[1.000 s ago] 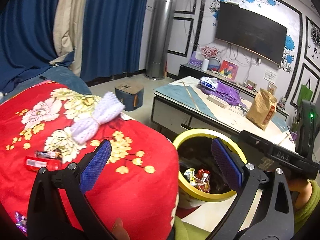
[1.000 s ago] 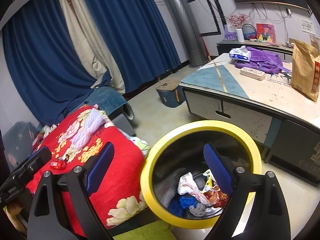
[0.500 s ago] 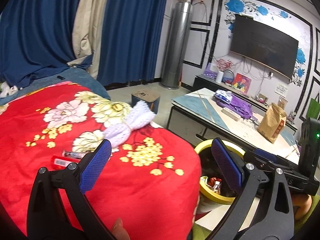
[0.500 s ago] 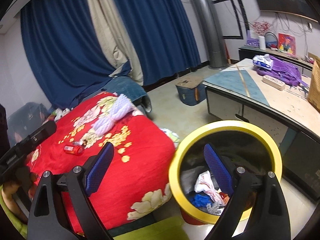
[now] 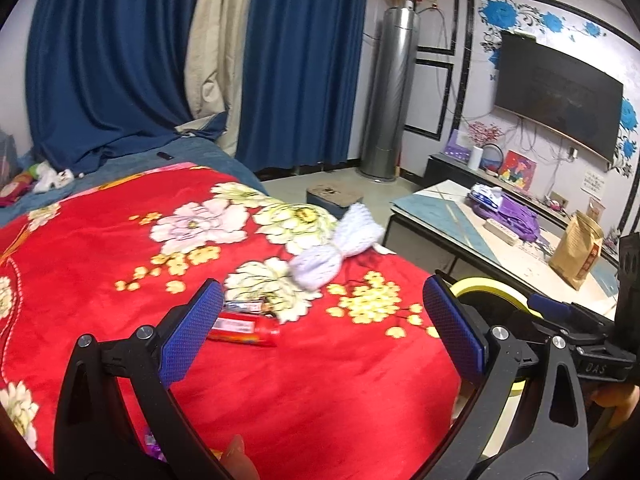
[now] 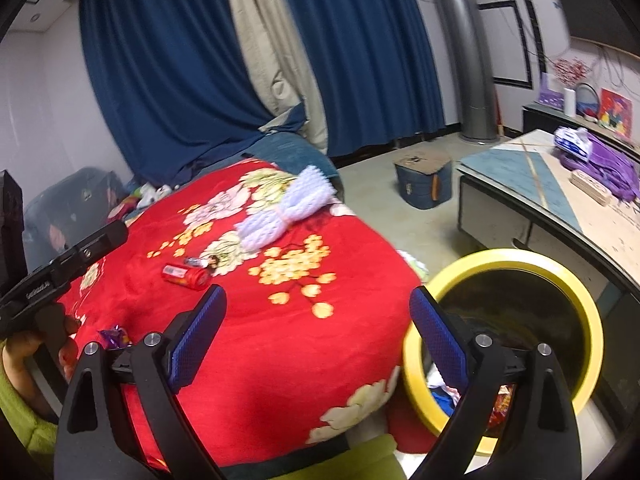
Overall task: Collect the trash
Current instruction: 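Grasp the purple candy wrapper with the left tool while the right tool grasps the red candy tube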
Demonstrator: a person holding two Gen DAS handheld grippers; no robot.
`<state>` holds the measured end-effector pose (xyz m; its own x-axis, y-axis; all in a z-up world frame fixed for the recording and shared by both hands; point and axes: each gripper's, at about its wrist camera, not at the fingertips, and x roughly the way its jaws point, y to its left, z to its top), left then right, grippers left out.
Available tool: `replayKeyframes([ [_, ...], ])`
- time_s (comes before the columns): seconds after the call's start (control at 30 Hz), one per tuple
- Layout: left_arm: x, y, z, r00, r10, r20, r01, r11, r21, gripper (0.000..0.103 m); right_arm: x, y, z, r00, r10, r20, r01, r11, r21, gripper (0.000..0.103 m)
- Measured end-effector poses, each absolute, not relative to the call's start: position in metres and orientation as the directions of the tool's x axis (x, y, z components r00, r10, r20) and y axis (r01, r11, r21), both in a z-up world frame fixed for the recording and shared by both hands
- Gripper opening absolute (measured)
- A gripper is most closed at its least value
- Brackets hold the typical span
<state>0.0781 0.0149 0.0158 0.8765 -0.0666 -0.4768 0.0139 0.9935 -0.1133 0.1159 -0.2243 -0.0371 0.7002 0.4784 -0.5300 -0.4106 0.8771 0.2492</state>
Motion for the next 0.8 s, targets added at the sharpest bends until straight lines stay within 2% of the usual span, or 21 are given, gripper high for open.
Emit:
replayKeyframes([
  [0.33, 0.062, 0.058, 0.016, 0.872, -0.007, -0.490, -0.038, 0.996, -0.082, 0.092, 0.120, -0.170, -0.032, 0.637, 0.558, -0.531, -0.524, 0.820, 0.232, 0.090],
  [0.8, 0.040, 0.116, -0.003, 0.833, 0.022, -0.552, -0.112, 0.985, -0.130, 0.092, 0.139, -0.098, -0.026, 0.558, 0.623, -0.547, -0.633, 0.747, 0.205, 0.090],
])
